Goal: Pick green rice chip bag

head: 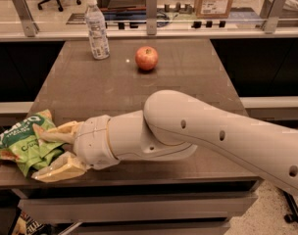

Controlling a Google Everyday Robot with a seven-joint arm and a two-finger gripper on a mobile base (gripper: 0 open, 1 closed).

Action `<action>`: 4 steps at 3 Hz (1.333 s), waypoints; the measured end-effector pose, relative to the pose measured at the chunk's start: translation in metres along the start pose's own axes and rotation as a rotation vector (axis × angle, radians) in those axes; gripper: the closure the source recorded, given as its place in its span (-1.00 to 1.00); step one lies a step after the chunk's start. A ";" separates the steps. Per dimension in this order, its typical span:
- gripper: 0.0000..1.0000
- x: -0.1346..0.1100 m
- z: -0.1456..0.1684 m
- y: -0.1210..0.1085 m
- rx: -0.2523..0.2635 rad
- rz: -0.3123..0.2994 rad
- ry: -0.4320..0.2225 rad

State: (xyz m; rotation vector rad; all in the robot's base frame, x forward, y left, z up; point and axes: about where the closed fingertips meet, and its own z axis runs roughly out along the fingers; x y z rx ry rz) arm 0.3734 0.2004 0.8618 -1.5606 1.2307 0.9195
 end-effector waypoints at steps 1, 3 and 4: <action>0.74 -0.001 0.000 0.001 -0.001 -0.005 0.004; 1.00 -0.003 0.002 0.002 -0.004 -0.010 0.006; 1.00 -0.007 -0.001 0.000 -0.029 -0.027 -0.031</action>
Offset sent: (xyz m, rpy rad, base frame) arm -0.0011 0.0005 0.0006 -0.0040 -0.0041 0.0018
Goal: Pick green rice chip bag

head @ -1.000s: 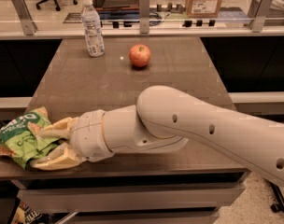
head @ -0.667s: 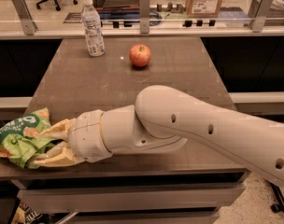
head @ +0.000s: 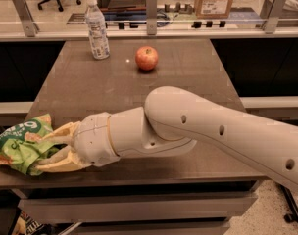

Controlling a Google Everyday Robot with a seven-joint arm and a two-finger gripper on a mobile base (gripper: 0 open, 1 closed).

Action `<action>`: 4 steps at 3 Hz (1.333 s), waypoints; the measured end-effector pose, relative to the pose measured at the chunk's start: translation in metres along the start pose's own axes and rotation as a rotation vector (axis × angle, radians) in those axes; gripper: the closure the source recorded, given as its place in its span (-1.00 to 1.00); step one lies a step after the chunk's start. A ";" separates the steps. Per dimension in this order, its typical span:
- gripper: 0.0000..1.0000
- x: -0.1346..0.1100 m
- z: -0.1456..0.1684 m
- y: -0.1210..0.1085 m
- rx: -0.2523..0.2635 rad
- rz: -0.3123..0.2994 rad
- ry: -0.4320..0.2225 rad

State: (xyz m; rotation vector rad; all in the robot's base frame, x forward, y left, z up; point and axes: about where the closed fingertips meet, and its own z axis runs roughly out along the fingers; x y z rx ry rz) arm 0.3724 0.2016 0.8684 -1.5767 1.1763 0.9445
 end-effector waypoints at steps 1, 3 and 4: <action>1.00 -0.010 -0.013 -0.019 -0.036 -0.047 -0.083; 1.00 -0.060 -0.048 -0.065 -0.047 -0.158 -0.178; 1.00 -0.087 -0.066 -0.078 -0.022 -0.206 -0.169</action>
Offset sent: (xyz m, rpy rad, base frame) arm 0.0688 -0.0311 0.0931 0.2228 -0.1204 0.1578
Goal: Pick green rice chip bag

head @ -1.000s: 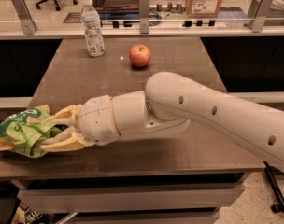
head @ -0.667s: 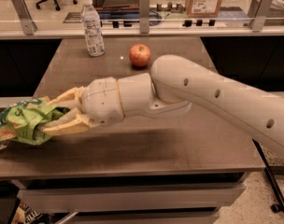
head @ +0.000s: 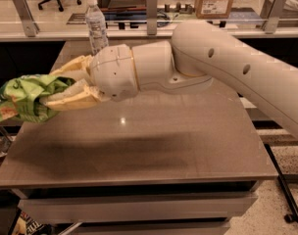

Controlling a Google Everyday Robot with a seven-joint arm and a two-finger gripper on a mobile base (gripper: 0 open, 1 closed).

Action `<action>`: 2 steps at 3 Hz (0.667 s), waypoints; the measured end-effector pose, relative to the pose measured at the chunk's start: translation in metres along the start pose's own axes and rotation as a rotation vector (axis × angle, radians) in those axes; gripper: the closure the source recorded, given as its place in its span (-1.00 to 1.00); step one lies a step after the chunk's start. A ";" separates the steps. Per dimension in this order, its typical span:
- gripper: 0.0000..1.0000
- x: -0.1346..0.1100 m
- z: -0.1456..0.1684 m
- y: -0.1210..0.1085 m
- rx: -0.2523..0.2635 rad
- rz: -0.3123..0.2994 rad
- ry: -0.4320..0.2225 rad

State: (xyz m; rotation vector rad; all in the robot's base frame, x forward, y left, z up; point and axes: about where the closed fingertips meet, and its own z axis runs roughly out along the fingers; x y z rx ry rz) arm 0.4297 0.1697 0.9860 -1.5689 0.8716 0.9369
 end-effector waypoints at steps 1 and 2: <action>1.00 -0.029 -0.018 -0.013 0.027 -0.053 0.012; 1.00 -0.050 -0.036 -0.021 0.058 -0.095 0.013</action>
Offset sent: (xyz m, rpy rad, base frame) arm 0.0081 -0.0517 0.0823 0.0472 -0.1386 -0.0829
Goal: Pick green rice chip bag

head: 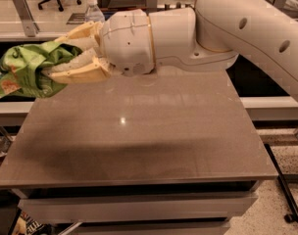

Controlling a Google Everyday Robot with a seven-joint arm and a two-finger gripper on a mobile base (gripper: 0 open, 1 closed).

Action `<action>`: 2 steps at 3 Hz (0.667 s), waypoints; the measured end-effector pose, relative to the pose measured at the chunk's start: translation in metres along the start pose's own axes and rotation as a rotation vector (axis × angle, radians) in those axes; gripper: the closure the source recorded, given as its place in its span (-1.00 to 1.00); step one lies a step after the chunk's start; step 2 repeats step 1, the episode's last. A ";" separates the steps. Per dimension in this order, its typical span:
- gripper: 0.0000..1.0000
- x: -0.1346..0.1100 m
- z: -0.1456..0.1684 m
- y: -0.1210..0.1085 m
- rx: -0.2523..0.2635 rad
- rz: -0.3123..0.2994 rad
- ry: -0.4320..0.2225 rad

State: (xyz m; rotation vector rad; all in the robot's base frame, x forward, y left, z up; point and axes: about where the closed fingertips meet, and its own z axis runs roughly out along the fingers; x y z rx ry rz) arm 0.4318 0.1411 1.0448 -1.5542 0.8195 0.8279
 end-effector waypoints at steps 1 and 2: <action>1.00 0.000 0.000 0.000 0.000 0.000 0.000; 1.00 0.000 0.000 0.000 0.000 0.000 0.000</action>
Offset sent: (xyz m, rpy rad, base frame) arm 0.0000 0.0000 0.0000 0.0000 0.0000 0.0000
